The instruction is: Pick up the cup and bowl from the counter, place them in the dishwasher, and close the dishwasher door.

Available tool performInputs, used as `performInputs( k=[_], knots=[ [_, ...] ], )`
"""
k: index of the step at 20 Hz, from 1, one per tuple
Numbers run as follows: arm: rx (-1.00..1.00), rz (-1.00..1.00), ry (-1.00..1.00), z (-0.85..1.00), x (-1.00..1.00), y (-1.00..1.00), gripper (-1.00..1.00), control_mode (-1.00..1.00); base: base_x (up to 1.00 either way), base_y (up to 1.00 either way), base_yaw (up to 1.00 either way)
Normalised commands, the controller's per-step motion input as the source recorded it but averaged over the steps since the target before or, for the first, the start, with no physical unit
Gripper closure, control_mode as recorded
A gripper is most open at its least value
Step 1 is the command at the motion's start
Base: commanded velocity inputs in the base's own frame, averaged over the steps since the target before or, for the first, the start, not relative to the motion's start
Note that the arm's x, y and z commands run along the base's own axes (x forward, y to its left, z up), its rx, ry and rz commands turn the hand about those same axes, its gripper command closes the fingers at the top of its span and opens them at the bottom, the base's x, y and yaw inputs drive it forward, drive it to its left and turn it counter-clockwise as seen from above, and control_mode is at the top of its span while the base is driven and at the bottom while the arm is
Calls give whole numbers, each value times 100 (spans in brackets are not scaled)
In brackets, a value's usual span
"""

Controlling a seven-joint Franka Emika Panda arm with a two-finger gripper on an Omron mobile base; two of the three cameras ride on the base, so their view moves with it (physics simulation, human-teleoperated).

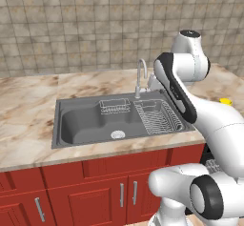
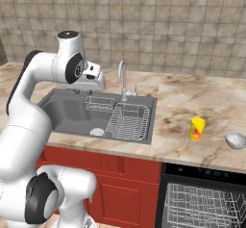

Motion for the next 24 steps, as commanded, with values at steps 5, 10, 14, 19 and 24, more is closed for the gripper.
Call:
performInputs(
  k=[5,10,14,19,24],
  knots=[
    [0,0,0,0,0,-10,-100,-100,0,0,0],
    [0,0,0,0,0,-32,-100,-100,0,0,0],
    [0,0,0,0,0,-41,-100,-100,0,0,0],
    [0,0,0,0,0,-41,-100,-100,0,0,0],
    [0,0,0,0,0,-45,-100,-100,0,0,0]
  ],
)
